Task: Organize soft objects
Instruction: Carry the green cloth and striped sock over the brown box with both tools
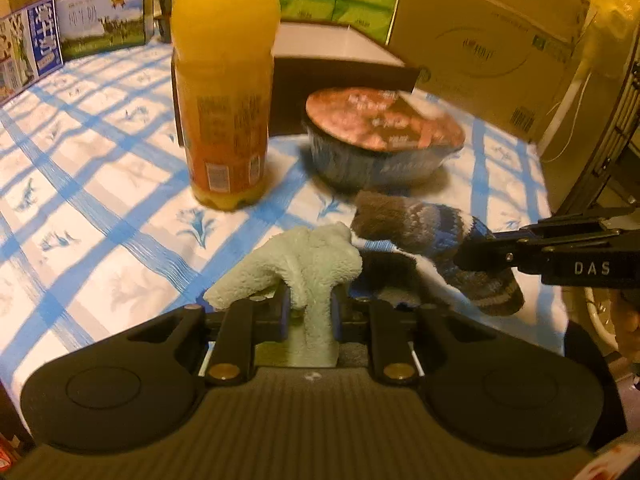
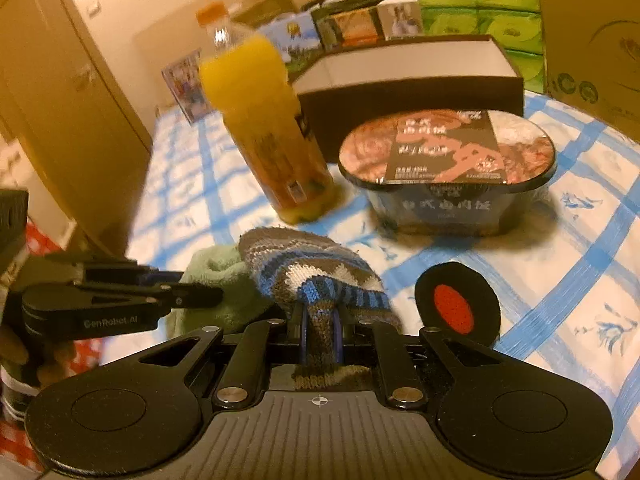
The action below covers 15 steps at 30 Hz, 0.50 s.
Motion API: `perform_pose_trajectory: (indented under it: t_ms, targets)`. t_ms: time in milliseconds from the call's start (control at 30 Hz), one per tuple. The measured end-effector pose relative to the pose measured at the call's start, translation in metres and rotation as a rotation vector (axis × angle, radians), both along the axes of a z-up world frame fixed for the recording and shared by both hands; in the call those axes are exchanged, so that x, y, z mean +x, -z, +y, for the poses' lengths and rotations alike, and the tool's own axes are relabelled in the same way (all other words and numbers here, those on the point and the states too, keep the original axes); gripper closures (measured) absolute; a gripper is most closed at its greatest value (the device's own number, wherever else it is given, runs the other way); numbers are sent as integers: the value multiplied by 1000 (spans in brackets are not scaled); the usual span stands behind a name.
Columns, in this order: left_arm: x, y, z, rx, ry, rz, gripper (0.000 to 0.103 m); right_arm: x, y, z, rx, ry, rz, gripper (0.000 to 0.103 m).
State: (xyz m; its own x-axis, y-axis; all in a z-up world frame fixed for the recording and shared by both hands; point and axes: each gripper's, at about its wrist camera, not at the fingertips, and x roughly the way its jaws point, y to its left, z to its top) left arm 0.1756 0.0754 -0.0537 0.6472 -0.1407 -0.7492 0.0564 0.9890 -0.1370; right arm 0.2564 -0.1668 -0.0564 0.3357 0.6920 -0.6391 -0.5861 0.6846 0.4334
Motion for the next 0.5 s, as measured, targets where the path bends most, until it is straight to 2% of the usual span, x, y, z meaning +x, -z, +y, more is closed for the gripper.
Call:
perform_pose_trajectory:
  t_ms: [267,500]
  targets:
    - [-7,-48,-12,2,10,-89,86,4,-24,-35,57,85,32,90]
    - [18,-89,-45,12,54,-172,86,26,-44,-75,90,171,21,90]
